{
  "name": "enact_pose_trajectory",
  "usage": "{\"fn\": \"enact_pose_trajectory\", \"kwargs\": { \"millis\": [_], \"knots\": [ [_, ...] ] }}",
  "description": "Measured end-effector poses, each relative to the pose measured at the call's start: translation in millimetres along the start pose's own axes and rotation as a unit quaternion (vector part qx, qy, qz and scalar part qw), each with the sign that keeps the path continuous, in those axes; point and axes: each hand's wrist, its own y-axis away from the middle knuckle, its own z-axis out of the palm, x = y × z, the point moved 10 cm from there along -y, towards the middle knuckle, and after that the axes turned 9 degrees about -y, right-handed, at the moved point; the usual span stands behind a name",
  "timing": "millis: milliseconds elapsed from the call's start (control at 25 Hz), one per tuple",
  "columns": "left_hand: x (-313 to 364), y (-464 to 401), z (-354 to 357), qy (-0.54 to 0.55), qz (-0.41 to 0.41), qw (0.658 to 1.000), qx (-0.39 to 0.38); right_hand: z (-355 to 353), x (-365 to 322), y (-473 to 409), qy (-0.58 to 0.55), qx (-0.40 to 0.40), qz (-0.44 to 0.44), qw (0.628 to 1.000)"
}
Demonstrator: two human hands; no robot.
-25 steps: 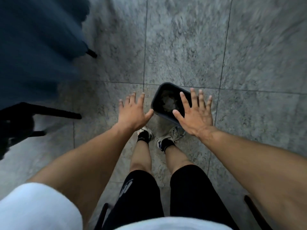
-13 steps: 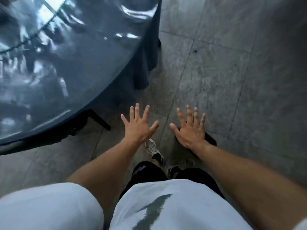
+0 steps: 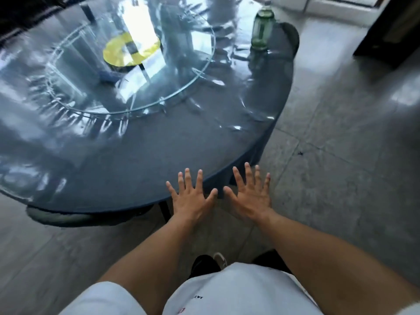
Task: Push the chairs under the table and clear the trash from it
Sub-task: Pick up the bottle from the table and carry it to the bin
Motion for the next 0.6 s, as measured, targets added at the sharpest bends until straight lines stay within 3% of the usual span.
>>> {"fn": "enact_pose_trajectory", "kwargs": {
  "millis": [280, 600],
  "knots": [
    [-4, -60, -47, 0.007, -0.021, 0.999, 0.024, -52, -6, -61, 0.008, 0.033, -0.014, 0.999],
    [97, -180, -115, 0.021, -0.022, 0.998, 0.055, -137, 85, -170, 0.012, 0.046, 0.000, 0.999]
  ]
}}
